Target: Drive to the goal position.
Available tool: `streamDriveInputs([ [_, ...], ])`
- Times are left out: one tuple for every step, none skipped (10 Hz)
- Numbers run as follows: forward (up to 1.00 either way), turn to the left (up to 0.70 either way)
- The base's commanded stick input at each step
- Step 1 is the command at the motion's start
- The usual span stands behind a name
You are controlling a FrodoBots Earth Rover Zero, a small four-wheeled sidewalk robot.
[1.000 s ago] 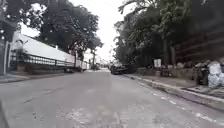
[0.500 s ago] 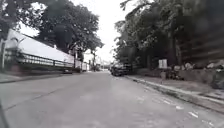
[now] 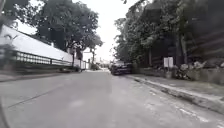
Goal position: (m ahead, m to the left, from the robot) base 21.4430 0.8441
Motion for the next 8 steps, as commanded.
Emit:
streamDriveInputs([
  [0.97,0.0],
  [0.97,0.0],
  [0.97,0.0],
  [0.97,0.0],
  [0.97,0.0],
  [0.97,-0.34],
  [0.97,-0.39],
  [0.97,-0.37],
])
